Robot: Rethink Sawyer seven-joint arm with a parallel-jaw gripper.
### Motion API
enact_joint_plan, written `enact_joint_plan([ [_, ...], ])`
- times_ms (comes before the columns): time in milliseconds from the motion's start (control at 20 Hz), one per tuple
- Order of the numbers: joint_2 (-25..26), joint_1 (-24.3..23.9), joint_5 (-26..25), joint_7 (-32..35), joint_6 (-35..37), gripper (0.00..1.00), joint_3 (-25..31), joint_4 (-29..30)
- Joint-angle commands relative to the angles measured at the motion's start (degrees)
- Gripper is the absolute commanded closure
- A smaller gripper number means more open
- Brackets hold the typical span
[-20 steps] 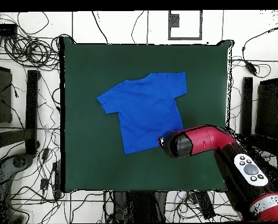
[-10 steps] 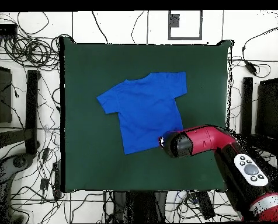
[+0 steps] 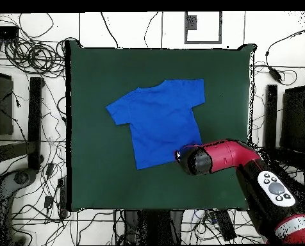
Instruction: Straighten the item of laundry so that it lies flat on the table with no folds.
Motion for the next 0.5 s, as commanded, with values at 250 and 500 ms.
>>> enact_joint_plan([
  [250,-0.6,-1.1,-7.6,-1.4,-5.6,0.0,-7.2,4.6],
  [500,-2.0,-0.7,-7.4,-0.9,-6.7,0.0,-9.2,6.5],
])
